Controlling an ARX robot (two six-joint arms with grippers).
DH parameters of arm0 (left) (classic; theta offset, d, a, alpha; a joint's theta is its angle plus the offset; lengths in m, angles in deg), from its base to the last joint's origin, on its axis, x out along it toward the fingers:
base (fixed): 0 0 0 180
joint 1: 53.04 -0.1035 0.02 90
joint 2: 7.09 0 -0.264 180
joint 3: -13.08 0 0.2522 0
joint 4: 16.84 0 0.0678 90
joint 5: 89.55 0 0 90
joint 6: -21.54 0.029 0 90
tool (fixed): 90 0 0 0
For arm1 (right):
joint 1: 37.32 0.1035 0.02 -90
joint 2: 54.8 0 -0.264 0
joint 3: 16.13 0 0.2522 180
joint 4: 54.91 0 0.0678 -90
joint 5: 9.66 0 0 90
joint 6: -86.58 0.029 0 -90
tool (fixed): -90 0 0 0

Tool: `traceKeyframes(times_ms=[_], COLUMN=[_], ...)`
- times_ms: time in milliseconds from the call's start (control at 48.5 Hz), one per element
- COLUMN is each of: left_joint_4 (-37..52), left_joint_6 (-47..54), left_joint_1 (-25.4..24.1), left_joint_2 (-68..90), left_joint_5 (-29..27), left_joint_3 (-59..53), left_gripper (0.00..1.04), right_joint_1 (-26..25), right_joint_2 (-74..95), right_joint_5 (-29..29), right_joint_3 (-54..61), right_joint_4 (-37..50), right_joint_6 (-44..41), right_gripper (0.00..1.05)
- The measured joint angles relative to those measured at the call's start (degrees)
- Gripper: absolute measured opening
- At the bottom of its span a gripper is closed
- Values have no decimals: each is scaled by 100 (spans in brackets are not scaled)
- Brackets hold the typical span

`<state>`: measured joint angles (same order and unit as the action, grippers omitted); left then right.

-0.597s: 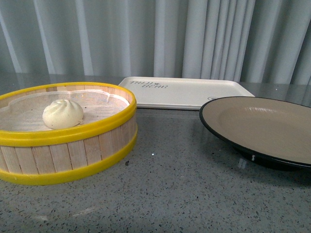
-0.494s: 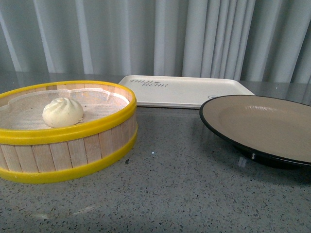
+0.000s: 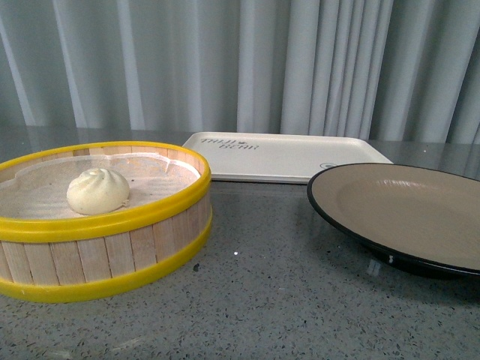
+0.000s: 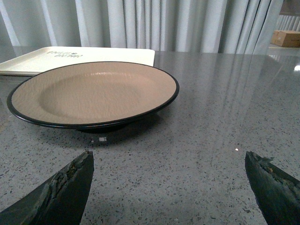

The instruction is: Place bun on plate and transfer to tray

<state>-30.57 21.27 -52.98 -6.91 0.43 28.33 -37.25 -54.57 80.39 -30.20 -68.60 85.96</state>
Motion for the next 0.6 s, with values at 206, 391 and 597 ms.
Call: traceKeyframes(times_ms=[206, 391, 597], left_joint_4=[0, 0, 1104], left_joint_6=[0, 0, -1451], left_joint_1=[0, 0, 87], left_joint_2=[0, 0, 1399], left_joint_5=[0, 0, 2], left_joint_3=[0, 0, 247], left_gripper=[98, 98, 98], right_joint_1=[0, 0, 0], right_joint_2=[0, 0, 0], right_joint_5=[0, 2, 2], right_joint_3=[0, 0, 0], right_joint_4=[0, 0, 0], right_joint_6=[2, 0, 0], right_gripper=[96, 96, 96])
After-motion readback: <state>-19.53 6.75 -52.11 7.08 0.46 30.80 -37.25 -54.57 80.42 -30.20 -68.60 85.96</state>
